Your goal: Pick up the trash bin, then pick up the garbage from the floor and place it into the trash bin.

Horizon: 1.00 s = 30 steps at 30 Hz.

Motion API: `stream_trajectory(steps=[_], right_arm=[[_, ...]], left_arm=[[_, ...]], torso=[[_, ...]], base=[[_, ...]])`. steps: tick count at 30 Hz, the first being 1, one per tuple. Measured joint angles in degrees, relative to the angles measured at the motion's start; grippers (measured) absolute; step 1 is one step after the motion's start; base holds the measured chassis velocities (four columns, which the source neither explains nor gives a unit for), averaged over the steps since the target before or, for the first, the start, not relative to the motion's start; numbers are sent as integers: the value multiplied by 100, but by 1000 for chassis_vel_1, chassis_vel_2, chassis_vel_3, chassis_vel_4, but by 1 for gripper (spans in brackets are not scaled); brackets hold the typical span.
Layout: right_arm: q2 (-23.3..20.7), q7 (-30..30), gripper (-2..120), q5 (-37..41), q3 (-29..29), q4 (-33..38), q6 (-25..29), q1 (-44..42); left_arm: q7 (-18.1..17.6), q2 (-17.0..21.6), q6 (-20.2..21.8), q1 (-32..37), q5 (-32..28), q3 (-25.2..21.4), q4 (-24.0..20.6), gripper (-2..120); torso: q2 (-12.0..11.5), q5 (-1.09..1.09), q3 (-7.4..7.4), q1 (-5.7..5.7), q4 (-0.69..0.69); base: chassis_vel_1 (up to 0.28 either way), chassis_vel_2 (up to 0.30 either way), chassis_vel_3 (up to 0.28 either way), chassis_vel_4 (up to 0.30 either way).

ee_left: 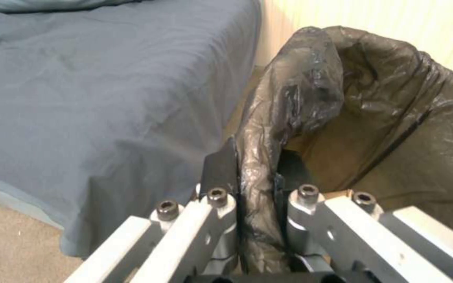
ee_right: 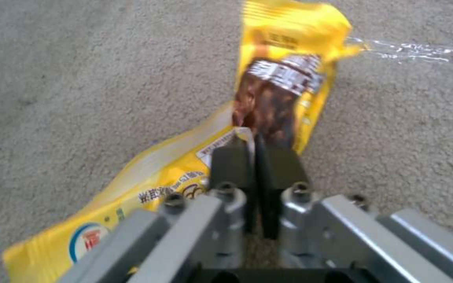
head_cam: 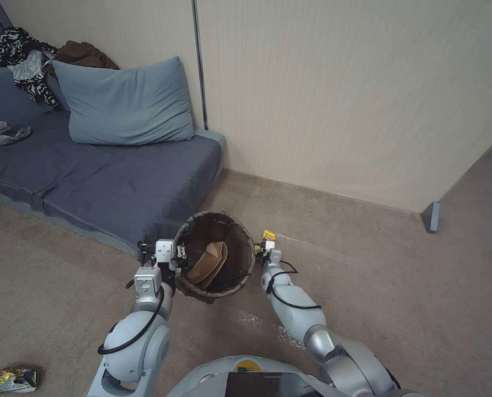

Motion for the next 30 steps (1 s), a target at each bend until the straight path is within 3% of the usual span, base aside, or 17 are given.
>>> stream_trajectory(steps=[21,28,30], right_arm=[[-37,19,0,-220,26,-27,204,-3],[-282,264,0,-239,-15,1148,222,-635],[-410,353,0,-329,-5,1775,230,-966]], left_arm=[[1,17,17,-15,-21,-3,-27,7],[0,16,19,-57,-32,-9,36,7],[0,15,19,-73,-38,-7,66,7]], torso=[[0,0,0,0,0],[0,0,0,0,0],[0,1,0,0,-1]], base=[[0,0,0,0],[0,0,0,0],[0,0,0,0]])
